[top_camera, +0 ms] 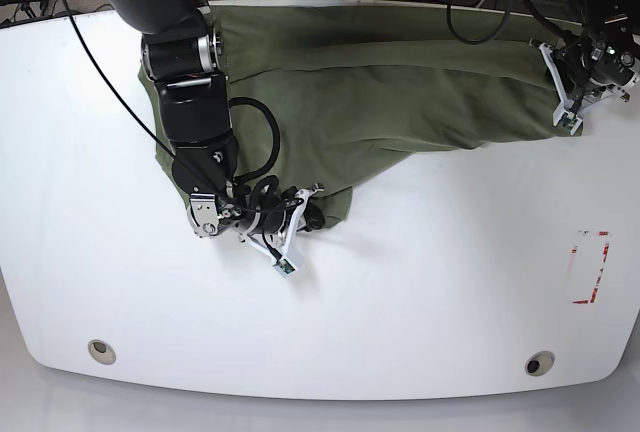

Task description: Fold the T-shirt properly

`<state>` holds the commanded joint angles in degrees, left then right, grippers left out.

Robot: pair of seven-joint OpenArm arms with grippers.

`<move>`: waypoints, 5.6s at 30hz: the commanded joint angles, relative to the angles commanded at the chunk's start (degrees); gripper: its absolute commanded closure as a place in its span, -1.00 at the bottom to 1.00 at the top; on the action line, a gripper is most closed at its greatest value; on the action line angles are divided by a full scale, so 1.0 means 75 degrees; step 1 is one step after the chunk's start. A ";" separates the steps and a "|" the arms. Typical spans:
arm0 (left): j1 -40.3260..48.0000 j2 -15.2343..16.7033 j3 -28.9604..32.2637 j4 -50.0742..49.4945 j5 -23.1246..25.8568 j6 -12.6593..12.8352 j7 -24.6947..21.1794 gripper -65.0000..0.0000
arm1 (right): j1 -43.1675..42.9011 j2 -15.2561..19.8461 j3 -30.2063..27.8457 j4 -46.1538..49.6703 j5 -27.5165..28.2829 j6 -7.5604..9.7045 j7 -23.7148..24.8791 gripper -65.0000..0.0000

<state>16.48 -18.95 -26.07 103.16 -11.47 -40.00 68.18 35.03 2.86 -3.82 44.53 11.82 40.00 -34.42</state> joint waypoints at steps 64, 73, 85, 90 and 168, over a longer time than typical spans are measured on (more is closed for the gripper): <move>0.0516 0.0316 0.0023 -0.0949 0.0000 0.0000 -0.0047 0.58 | 0.1524 0.1325 0.1090 0.0539 -0.0070 0.0000 0.0000 1.00; 0.0633 0.0328 0.0000 -0.0949 0.0000 0.0000 -0.0047 0.58 | 0.1641 0.1629 0.1090 0.0516 -0.0070 0.0000 0.0176 1.00; 0.0645 0.0328 0.0000 -0.0903 0.0000 0.0000 -0.0035 0.58 | 0.1618 0.1641 0.1043 0.0504 -0.0082 -0.0908 0.0703 0.29; 0.0633 0.0328 0.0000 -0.0903 0.0000 0.0000 -0.0035 0.58 | 0.1618 0.1641 0.1067 0.0563 0.0012 -0.1119 0.0563 -0.94; -0.1582 0.0891 -0.2075 0.0949 -0.0985 0.0000 0.0012 0.57 | 0.0152 0.1383 0.2719 -0.1594 -0.1559 -0.0135 0.1700 -1.00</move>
<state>4.62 -12.26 -41.63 110.29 -18.86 -40.00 68.26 36.18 13.23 16.57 32.57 0.13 38.99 -21.67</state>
